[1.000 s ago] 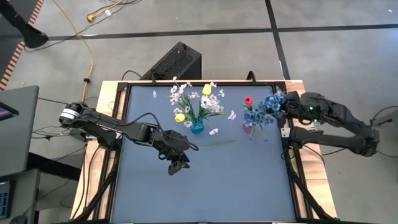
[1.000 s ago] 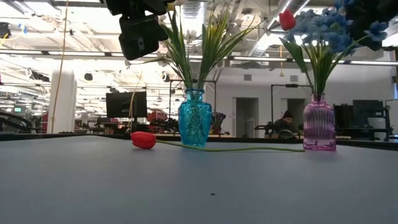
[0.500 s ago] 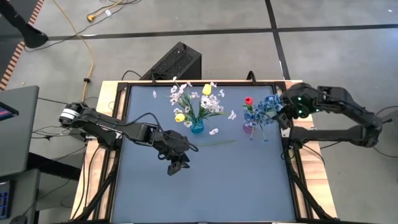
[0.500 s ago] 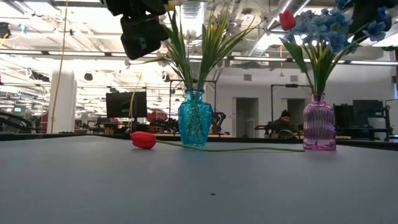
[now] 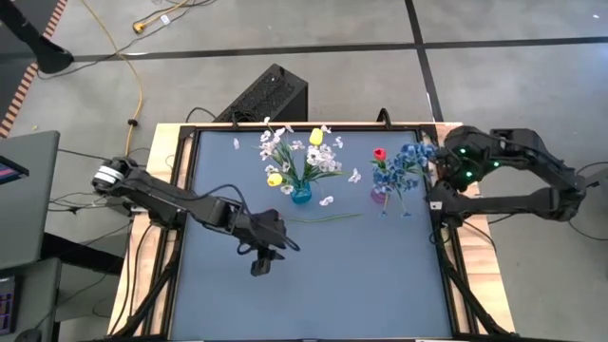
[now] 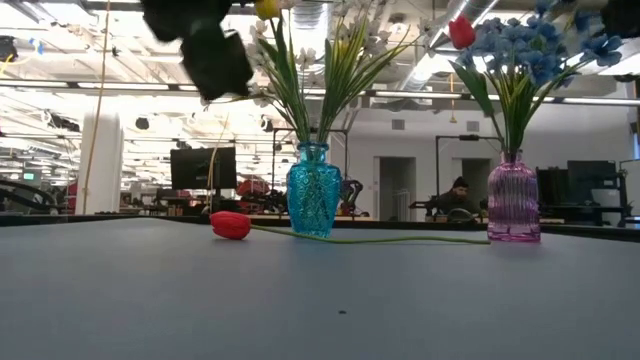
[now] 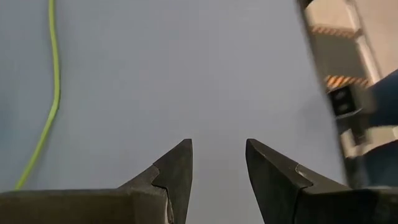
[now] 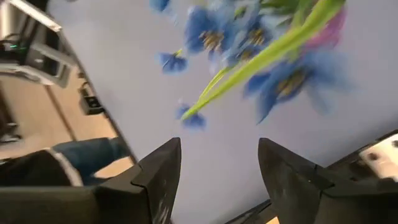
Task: Sort flowers into vase by color
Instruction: Put the red flower into the violet vase
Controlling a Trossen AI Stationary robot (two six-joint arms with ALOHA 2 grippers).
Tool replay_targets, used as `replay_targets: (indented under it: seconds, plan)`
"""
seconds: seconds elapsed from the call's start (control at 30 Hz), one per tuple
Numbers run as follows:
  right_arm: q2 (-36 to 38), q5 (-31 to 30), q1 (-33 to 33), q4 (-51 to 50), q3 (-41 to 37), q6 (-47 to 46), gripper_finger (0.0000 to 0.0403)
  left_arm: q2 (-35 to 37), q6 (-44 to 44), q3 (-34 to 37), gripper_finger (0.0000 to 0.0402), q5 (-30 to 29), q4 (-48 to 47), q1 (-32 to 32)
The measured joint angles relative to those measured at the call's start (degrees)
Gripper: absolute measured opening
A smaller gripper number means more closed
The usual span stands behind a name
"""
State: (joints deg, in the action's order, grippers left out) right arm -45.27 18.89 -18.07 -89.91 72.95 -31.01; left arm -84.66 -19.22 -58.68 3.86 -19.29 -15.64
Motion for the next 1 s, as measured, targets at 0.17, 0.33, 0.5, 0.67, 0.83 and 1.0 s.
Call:
replay_targets:
  seconds: [0.17,0.33,0.5,0.67,0.83,1.0]
  plan:
    - [3.9,0.5,4.1,-0.1,0.0,-6.9,0.0239,-5.3,0.3,2.6,0.0138,-4.0,2.2,-0.3]
    - [7.6,-1.6,7.6,0.5,-0.5,-12.9,0.0238,-13.2,5.8,1.8,0.0138,-15.4,7.0,-0.3]
    - [11.5,-1.9,9.1,0.7,-4.8,-15.7,0.0238,-20.6,9.1,0.4,0.0138,-20.2,14.1,1.2]
    - [14.8,-1.9,9.1,2.5,-10.0,-16.7,0.0238,-24.2,8.0,-0.6,0.0138,-22.1,20.0,4.5]
    - [16.8,-1.1,9.1,4.2,-13.6,-16.7,0.0238,-24.3,11.5,-1.8,0.0138,-21.4,20.3,8.0]
    - [17.0,-0.8,9.1,4.7,-15.2,-16.5,0.0238,-24.8,15.9,-2.0,0.0138,-14.0,15.2,12.5]
